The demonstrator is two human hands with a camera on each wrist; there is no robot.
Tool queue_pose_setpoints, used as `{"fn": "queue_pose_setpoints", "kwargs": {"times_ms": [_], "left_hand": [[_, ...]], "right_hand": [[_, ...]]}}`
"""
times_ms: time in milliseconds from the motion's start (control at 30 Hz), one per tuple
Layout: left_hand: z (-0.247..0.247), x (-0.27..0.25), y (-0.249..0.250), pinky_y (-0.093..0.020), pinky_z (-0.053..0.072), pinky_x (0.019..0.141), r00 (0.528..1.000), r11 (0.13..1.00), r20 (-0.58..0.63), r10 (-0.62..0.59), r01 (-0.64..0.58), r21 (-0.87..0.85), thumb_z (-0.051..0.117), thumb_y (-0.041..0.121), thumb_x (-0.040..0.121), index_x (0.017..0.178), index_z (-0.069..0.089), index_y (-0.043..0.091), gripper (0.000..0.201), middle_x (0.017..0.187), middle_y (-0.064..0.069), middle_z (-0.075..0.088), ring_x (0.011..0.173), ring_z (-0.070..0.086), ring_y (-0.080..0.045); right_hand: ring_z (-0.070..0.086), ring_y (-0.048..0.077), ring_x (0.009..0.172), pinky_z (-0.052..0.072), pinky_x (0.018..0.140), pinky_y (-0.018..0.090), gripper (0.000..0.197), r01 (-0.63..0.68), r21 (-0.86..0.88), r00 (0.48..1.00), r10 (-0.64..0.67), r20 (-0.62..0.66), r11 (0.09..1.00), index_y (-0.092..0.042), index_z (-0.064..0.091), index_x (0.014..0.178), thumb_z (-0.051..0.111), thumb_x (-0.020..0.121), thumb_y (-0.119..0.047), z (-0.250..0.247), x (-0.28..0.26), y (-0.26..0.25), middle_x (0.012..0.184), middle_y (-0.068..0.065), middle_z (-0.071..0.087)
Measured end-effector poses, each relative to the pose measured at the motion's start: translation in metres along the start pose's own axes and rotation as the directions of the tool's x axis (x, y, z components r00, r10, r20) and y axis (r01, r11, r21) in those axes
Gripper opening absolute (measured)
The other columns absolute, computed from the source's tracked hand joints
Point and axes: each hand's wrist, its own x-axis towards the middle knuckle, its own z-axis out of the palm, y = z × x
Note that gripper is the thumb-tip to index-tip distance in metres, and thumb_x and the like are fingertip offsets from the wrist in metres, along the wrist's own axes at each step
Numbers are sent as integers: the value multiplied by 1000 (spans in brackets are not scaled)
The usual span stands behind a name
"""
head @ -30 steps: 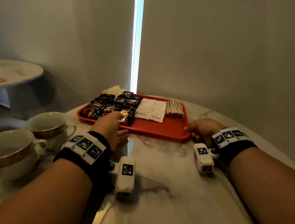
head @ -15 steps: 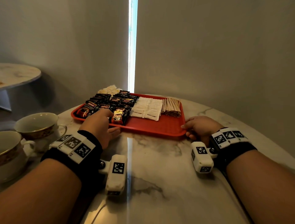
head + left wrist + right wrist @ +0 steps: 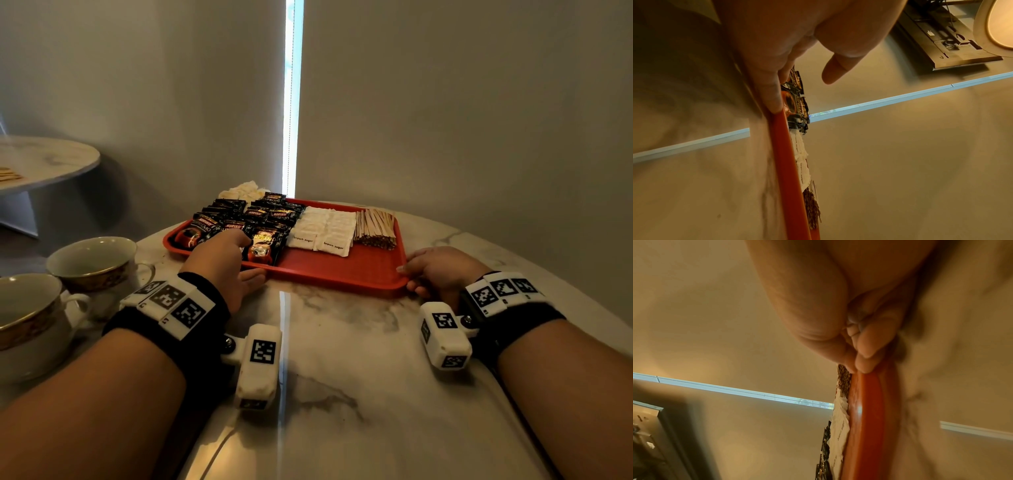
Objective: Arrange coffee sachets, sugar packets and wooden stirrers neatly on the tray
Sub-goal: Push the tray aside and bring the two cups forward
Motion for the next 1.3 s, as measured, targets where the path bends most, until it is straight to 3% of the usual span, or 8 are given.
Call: {"fn": "queue_pose_setpoints", "kwargs": {"times_ms": [167,367,433,633,833,1000,1133,1300], "left_hand": [[-6,-3,-4,-55,49,102,995,985,22,94,-96,146,37,7,105,97,49,18,18,147,-19,42,112,58,-41],[-13,5,-6,-38,60,79,989,954,97,113,-136,267,47,14,101,140,46,2,41,126,-18,58,122,60,-39],[-9,1,-4,-48,56,85,992,958,71,106,-121,260,47,15,101,141,45,11,41,129,-13,52,115,60,-41],[0,-34,1,-53,52,93,987,924,5,158,-149,352,47,23,102,95,52,25,9,98,-1,50,112,57,-28],[-14,-88,9,-42,55,76,964,893,100,248,-267,362,44,23,105,95,56,23,15,99,-3,58,89,61,-20],[-63,-112,9,-41,53,69,966,922,24,259,-254,293,50,29,103,142,45,27,40,108,-3,57,99,61,-22],[-94,-122,0,-50,53,95,973,921,4,229,-218,321,40,23,108,134,51,32,29,123,-2,48,111,59,-24],[-118,-116,-4,-48,54,95,980,931,-4,201,-190,311,42,21,107,136,54,21,31,109,-2,53,107,61,-22]], "right_hand": [[52,13,38,42,33,20,17,13,7,1000,-13,-9,1000,2,62,109,61,92,4,1,-2,1,53,10,57],[53,13,39,44,35,20,13,0,-12,1000,0,1,1000,-1,64,104,65,91,2,-1,-3,1,57,11,59],[54,13,42,45,36,20,14,-5,4,1000,5,4,1000,0,64,103,66,90,2,-2,-2,2,61,11,60],[49,13,39,42,35,21,18,-64,78,997,67,-32,995,-3,59,95,67,94,-20,1,-6,1,67,9,54],[49,20,64,41,56,35,34,74,-98,977,-92,-190,992,-9,62,108,73,88,-34,9,-38,-20,81,7,55],[58,20,79,48,63,32,19,304,6,936,-300,186,953,-17,64,110,67,95,-28,84,-118,-62,94,8,63],[64,22,90,54,73,34,27,390,-121,842,-301,448,913,-12,62,122,59,100,-28,158,-158,-71,105,10,67],[62,33,115,53,100,49,37,390,-202,824,-242,513,898,-15,49,141,46,107,-29,214,-171,-77,127,17,59]]}}
